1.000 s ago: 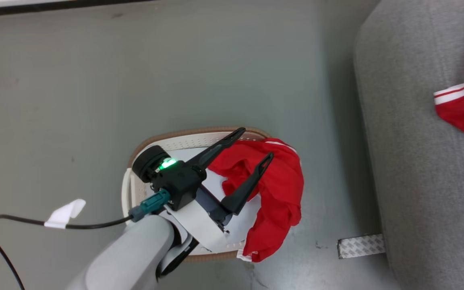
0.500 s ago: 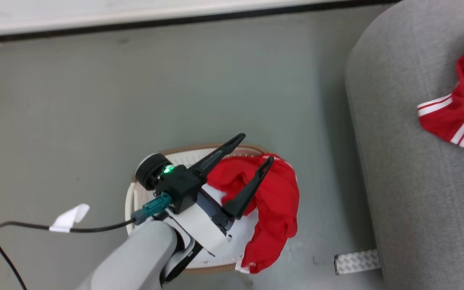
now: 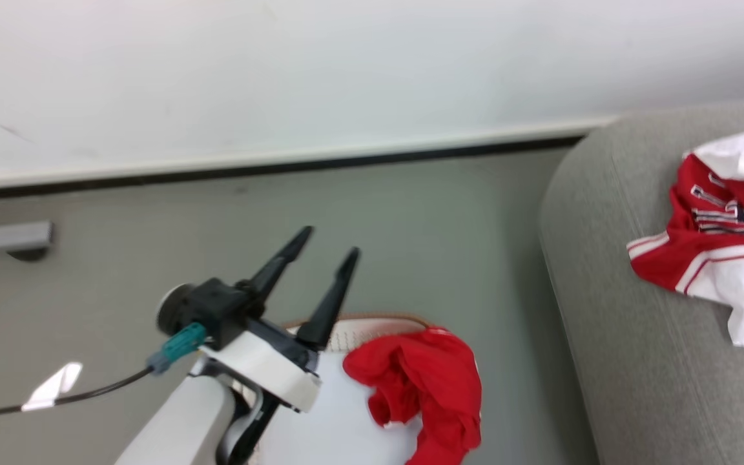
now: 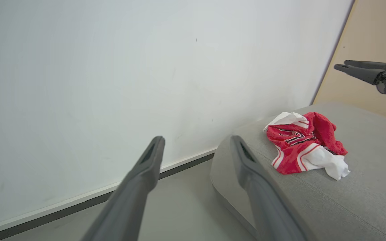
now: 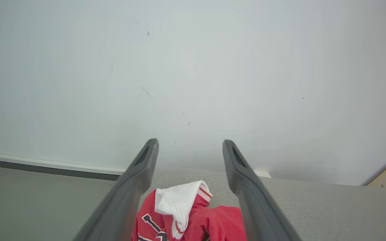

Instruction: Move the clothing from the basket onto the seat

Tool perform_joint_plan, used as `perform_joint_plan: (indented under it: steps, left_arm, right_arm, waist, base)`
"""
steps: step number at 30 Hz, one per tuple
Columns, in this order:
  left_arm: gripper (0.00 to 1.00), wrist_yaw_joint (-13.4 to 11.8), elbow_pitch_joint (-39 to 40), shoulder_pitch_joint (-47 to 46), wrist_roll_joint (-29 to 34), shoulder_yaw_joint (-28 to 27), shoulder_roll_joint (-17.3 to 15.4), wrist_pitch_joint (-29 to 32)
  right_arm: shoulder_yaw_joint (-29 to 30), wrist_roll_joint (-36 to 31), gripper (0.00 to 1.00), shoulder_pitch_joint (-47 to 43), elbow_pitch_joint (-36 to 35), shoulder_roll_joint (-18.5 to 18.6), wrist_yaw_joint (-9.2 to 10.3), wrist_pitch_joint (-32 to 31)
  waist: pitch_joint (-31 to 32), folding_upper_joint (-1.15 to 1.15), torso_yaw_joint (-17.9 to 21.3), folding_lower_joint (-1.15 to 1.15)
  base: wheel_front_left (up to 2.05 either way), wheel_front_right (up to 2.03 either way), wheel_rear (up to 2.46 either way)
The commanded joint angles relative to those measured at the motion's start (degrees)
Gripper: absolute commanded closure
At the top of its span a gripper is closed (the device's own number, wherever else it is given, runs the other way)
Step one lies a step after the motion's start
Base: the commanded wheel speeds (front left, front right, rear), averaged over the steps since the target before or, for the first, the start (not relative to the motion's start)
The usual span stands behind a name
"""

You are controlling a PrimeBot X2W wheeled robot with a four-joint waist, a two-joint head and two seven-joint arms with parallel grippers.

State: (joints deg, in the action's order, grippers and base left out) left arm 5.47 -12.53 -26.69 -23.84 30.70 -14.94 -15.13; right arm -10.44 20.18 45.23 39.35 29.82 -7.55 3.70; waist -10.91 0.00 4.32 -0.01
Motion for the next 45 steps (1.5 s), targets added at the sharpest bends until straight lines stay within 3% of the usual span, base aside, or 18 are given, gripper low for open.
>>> perform_joint_plan:
  steps: [1, 8, 16, 21, 25, 32, 45]
  left_arm:
    - [0.00, -0.34, -0.28, 1.41, -0.69, -0.86, -0.17, -0.03]
    - [0.00, -1.67, -1.21, 5.67, -0.58, -7.04, -0.35, -0.03]
    - [0.00, -2.94, -1.82, 11.53, 0.40, -14.11, -0.55, -0.03]
    - [0.00, -3.37, -1.67, 15.68, 1.86, -18.11, 0.60, -0.03]
    - [0.00, -3.15, -0.70, 18.76, 3.65, -21.05, 2.10, -0.03]
    - [0.00, -2.20, 1.49, 22.66, 7.94, -25.36, 4.42, -0.03]
    - [0.00, 0.52, 0.88, 23.12, 11.08, -29.25, 8.11, -0.03]
  right_arm:
    - [-0.30, 1.03, 0.00, -2.29, -1.45, 0.17, 0.12, 0.41]
    - [1.11, 3.98, 0.00, -12.17, -13.04, -2.89, 0.12, 4.10]
    - [6.66, 0.69, 0.00, -27.16, -24.25, -11.88, 0.12, 7.94]
    - [9.58, -1.97, 0.00, -36.67, -29.67, -18.77, 0.12, 10.01]
    - [9.29, -4.44, 0.00, -41.96, -31.79, -22.22, 0.12, 11.12]
    - [8.76, -6.84, 0.00, -45.14, -32.79, -25.33, 0.12, 11.52]
    - [9.12, -8.39, 0.00, -45.56, -34.02, -26.84, 0.12, 11.52]
  waist:
    - [3.77, 0.00, -2.38, 0.01]
    - [8.51, 0.00, -5.58, 0.01]
    - [10.38, 0.00, -8.28, 0.01]
    - [11.37, 0.00, -9.12, 0.01]
    - [11.25, 0.00, -9.16, 0.01]
    - [10.74, 0.00, -8.06, 0.01]
    - [10.56, 0.00, -7.15, 0.01]
  base:
    - [0.00, 0.00, 0.00]
    - [0.00, 0.00, 0.00]
    - [0.00, 0.00, 0.00]
    - [0.00, 0.00, 0.00]
    - [0.00, 0.00, 0.00]
    - [0.00, 0.00, 0.00]
    - [0.00, 0.00, 0.00]
